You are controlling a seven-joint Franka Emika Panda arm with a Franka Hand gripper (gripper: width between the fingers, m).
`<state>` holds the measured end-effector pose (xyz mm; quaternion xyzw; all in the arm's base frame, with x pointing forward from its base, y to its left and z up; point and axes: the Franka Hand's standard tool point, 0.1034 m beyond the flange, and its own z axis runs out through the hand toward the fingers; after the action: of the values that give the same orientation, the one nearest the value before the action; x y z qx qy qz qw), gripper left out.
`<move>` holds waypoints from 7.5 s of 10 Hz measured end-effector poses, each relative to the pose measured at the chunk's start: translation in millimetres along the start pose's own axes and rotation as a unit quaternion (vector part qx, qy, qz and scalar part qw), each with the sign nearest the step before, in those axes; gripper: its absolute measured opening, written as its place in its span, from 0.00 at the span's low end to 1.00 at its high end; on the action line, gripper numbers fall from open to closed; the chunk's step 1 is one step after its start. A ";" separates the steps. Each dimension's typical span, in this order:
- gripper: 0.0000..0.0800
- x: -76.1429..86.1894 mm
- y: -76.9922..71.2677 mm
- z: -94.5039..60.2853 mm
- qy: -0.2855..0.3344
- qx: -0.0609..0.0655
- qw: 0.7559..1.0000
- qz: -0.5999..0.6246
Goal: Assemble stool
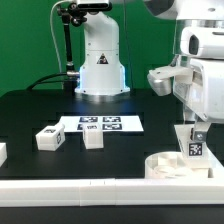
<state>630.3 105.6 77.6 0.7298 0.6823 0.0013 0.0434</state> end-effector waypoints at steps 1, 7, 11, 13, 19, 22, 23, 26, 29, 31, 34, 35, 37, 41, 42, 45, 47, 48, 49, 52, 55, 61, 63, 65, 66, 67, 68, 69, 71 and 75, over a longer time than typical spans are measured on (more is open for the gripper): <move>0.43 -0.1 0.0 0.1 0.000 0.000 0.999 0.033; 0.43 4.9 -7.3 0.8 -0.005 0.018 0.918 0.396; 0.43 7.9 -8.5 0.9 -0.008 0.017 0.846 0.532; 0.43 9.5 -8.9 0.8 -0.007 0.020 0.808 0.589; 0.43 10.1 -9.1 1.2 0.000 0.036 0.636 0.771; 0.43 9.0 -9.6 1.6 0.002 0.045 0.497 0.867; 0.43 9.1 -9.4 1.6 0.002 0.047 0.456 0.889; 0.43 13.3 -8.4 1.1 0.007 0.068 0.322 0.944; 0.43 16.5 -9.1 0.8 0.004 0.077 0.256 0.964; 0.43 17.4 -9.2 0.7 -0.001 0.083 0.195 0.977; 0.43 16.5 -11.9 1.1 0.002 0.097 0.024 0.995; 0.43 16.6 -11.9 1.1 0.001 0.099 -0.017 0.995; 0.43 18.0 -10.9 0.6 -0.001 0.103 -0.089 0.991; 0.43 22.3 -10.7 -0.1 -0.004 0.116 -0.192 0.975; 0.43 22.5 -10.7 0.0 -0.005 0.121 -0.204 0.971; 0.70 22.5 -13.7 -4.7 -0.010 0.126 -0.138 0.982; 0.78 16.8 -9.8 -16.6 0.003 0.128 -0.093 0.987; 0.81 11.4 -9.2 -24.0 0.012 0.128 -0.058 0.990; 0.81 3.9 -10.0 -29.8 0.020 0.127 -0.019 0.992; 0.81 -8.4 -9.6 -35.1 0.005 0.121 0.066 0.990; 0.81 -7.3 -9.9 -34.1 0.006 0.122 0.064 0.990; 0.81 -51.8 -22.7 -27.9 -0.005 0.115 0.228 0.967; 0.81 -61.1 -29.0 -24.5 -0.001 0.111 0.246 0.963; 0.81 -61.6 -28.8 -23.8 0.004 0.110 0.297 0.949; 0.81 -61.9 -29.0 -23.4 0.008 0.110 0.332 0.937; 0.81 -62.9 -29.8 -21.7 0.009 0.105 0.376 0.921; 0.81 -66.4 -33.2 -16.0 0.002 0.088 0.461 0.883; 0.81 -70.1 -39.7 -11.1 -0.003 0.079 0.526 0.847; 0.81 -74.7 -41.9 -11.2 -0.009 0.063 0.624 0.779; 0.81 -92.2 -41.4 -9.2 -0.003 0.062 0.741 0.669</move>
Offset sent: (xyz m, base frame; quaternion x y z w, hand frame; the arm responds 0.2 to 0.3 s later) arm -0.0102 0.0001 -0.0049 0.0536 -0.0104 0.3079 0.9498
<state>582.2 17.0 89.3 0.9997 0.0176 -0.0147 -0.0123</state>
